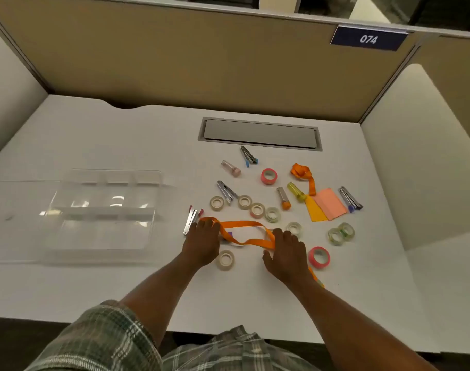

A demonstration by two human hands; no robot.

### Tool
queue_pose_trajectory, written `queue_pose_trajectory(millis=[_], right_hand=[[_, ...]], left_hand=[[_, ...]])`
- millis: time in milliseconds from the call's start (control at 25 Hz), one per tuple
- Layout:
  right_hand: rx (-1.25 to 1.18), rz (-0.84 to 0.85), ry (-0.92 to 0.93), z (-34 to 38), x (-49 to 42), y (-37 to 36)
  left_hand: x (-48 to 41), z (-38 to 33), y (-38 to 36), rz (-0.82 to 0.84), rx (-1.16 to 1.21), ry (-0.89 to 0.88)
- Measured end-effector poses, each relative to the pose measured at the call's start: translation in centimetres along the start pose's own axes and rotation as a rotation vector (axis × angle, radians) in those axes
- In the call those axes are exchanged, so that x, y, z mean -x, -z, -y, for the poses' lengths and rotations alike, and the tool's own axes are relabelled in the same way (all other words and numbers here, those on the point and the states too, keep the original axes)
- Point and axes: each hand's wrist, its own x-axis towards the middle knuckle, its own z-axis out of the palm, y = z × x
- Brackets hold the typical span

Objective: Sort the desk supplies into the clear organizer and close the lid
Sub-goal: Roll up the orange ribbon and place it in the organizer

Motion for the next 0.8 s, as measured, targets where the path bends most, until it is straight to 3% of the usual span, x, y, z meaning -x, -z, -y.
queue_pose_trajectory(millis=[80,320,440,520,680,800], right_hand=[[0.045,0.072,-0.034,-0.3,0.2,0.1],[0.169,-0.062,-0.041,-0.8,1.4,-0.6],[0.113,-0.006,-0.047,-0.9,1.0,-0.2],[0.022,0.014,-0.066,-0.8,0.1,0.2],[-0.430,0.018,-0.032,0.5,-1.4,3.8],[-0.688,0.091,0.027,1.3,-2.5,7.8]], left_hand=[[-0.2,0.1,0.0,0.039,-0.026,0.010],[-0.5,0.1,0.4,-0.021,-0.009,0.047],[-1.3,-0.7,1.2,0.017,0.000,0.069],[-1.8,-1.7,2.0,0.018,0.081,0.038],[-3.1,-4.4,4.5,0.053,0.303,-0.198],[-4.4,-6.0,7.2,0.045,0.484,-0.242]])
